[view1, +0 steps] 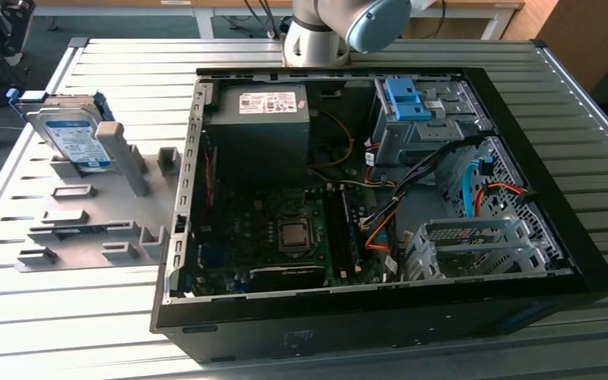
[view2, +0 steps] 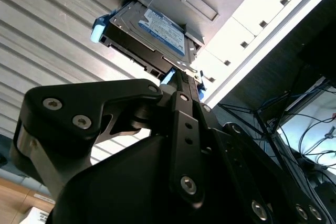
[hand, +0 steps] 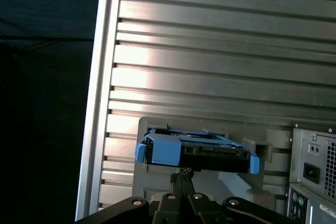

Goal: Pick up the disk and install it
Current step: 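Pick up the disk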

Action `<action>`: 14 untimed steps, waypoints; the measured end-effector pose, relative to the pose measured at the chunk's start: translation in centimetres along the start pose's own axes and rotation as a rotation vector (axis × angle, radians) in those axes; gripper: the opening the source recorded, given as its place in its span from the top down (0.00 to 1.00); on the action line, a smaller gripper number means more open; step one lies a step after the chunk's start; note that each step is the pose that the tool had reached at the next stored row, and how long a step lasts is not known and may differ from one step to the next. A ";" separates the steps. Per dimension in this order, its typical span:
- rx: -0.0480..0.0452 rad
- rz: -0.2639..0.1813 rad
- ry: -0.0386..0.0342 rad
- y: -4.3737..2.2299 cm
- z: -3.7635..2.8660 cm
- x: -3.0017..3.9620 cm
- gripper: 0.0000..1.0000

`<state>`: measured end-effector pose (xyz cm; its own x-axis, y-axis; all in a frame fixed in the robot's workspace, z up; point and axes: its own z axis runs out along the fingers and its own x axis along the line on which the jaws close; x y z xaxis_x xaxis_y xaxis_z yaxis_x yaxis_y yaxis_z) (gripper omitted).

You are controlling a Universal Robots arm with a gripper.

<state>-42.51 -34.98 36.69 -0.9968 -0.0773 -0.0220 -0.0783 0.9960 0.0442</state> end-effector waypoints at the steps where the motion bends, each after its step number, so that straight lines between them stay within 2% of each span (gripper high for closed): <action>1: 0.0000 0.000 0.0000 0.00 0.00 0.00 0.89; 9: -0.0001 -0.005 0.0002 0.00 0.00 0.00 0.89; 14: -0.0005 -0.023 0.0010 0.00 0.00 0.00 0.89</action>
<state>-42.51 -34.98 36.69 -0.9947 -0.1007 -0.0220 -0.1016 0.9938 0.0442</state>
